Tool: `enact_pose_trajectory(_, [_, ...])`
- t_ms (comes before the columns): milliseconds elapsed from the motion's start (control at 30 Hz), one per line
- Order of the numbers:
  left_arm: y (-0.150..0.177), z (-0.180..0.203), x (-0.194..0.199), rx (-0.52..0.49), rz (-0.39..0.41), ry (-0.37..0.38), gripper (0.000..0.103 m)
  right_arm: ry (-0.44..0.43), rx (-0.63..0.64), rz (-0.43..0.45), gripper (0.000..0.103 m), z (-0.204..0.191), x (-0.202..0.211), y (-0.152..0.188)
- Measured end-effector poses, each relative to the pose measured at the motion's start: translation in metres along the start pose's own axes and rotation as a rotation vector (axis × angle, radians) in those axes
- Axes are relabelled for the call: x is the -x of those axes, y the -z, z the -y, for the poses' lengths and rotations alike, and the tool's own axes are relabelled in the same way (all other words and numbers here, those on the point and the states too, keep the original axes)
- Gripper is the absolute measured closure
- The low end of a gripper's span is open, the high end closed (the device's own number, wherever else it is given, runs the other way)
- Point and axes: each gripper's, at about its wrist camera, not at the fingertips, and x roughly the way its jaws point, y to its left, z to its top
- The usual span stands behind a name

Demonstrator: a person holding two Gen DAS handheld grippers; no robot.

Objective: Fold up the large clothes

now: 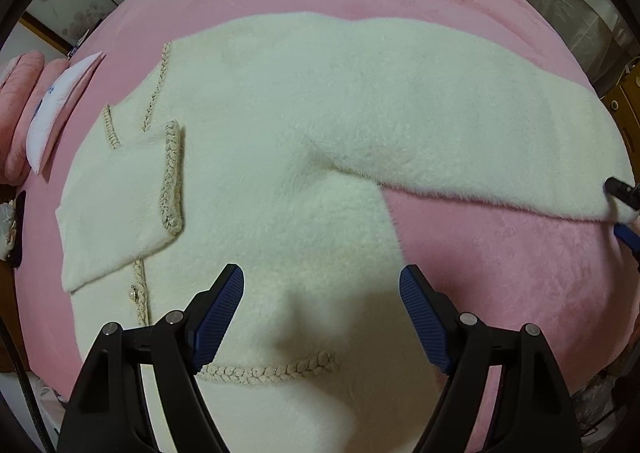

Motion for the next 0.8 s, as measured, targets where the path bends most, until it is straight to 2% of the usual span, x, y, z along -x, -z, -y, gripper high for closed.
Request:
enact_pose_trajectory(267, [-0.005,-0.003,-0.010,-0.012,-0.020,0.002,0.024,0.058,0.021,0.084,0.032,-0.018,-0.001,-0.015])
enact_pose_trajectory(300, [-0.005,-0.005,-0.009,-0.010,-0.017,0.005,0.024,0.068,0.025,0.102,0.037,-0.021,0.001,-0.014])
enact_pose_trajectory(333, [-0.005,-0.006,-0.008,-0.008,-0.015,0.008,0.024,0.087,0.032,0.129,0.052,-0.024,0.005,-0.012])
enact_pose_trajectory(367, [-0.005,-0.009,-0.008,-0.007,-0.013,0.011,0.024,0.120,0.044,0.159,0.061,-0.026,0.009,-0.011])
enact_pose_trajectory(400, [-0.005,-0.012,-0.007,-0.004,-0.013,0.016,0.024,0.146,0.056,0.187,0.081,-0.028,0.013,-0.010])
enact_pose_trajectory(433, [-0.005,-0.015,-0.006,-0.002,-0.013,0.021,0.024,0.164,0.064,0.225,0.094,-0.029,0.020,-0.008])
enact_pose_trajectory(600, [0.004,-0.053,0.004,0.040,0.019,0.053,0.024,0.044,-0.025,0.393,0.095,-0.032,0.058,0.003])
enact_pose_trajectory(733, [0.017,-0.103,0.011,0.089,0.054,0.104,0.024,0.050,0.090,0.524,0.096,-0.079,0.093,0.027])
enact_pose_trajectory(800, [0.024,-0.128,0.012,0.109,0.068,0.120,0.024,0.009,0.149,0.595,0.096,-0.109,0.111,0.047])
